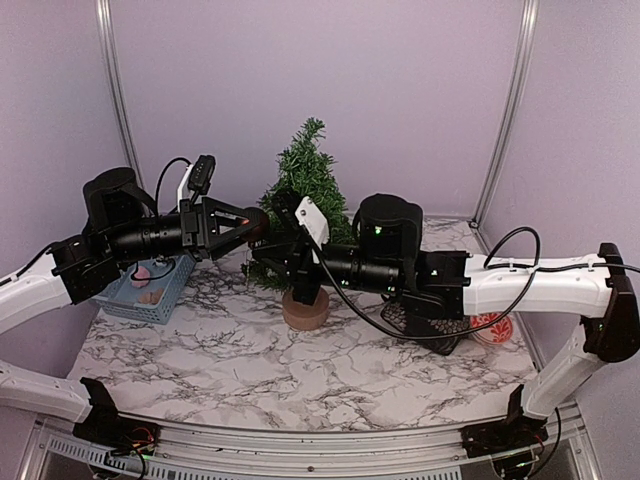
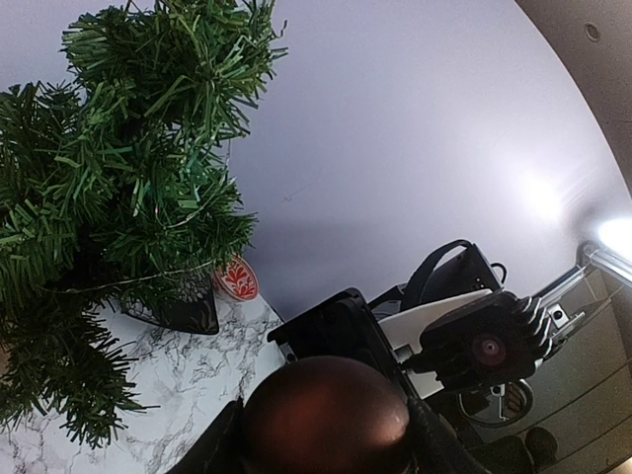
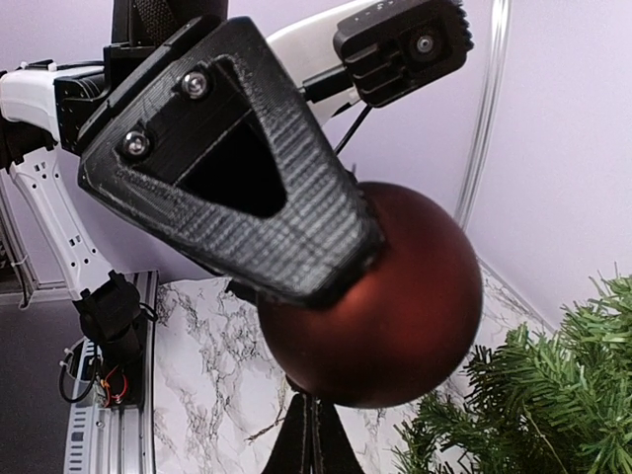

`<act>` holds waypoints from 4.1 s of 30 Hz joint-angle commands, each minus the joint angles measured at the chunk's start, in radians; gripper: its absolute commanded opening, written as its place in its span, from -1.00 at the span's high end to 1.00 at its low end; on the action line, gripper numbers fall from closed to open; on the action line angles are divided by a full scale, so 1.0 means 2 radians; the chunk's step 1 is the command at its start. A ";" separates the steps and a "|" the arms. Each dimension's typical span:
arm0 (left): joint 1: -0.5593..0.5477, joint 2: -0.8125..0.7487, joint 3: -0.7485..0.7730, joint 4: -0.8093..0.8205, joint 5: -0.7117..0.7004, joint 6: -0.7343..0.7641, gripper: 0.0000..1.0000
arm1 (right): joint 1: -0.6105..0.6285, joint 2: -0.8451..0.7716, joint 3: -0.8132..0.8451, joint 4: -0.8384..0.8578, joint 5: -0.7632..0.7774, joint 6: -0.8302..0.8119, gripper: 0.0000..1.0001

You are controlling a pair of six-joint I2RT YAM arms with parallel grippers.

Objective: Decorate the small christmas tree

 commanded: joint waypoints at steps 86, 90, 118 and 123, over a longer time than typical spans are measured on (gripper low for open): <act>-0.008 -0.001 -0.106 0.016 -0.155 0.031 0.21 | 0.018 0.002 -0.016 -0.127 0.164 0.097 1.00; -0.011 0.004 -0.106 0.024 -0.161 0.034 0.21 | 0.022 0.001 -0.018 -0.127 0.193 0.110 1.00; -0.013 0.051 -0.093 0.042 -0.175 0.052 0.21 | 0.014 0.011 -0.023 -0.166 0.242 0.129 1.00; -0.013 0.039 -0.088 0.042 -0.177 0.064 0.21 | 0.014 0.012 -0.010 -0.155 0.236 0.111 1.00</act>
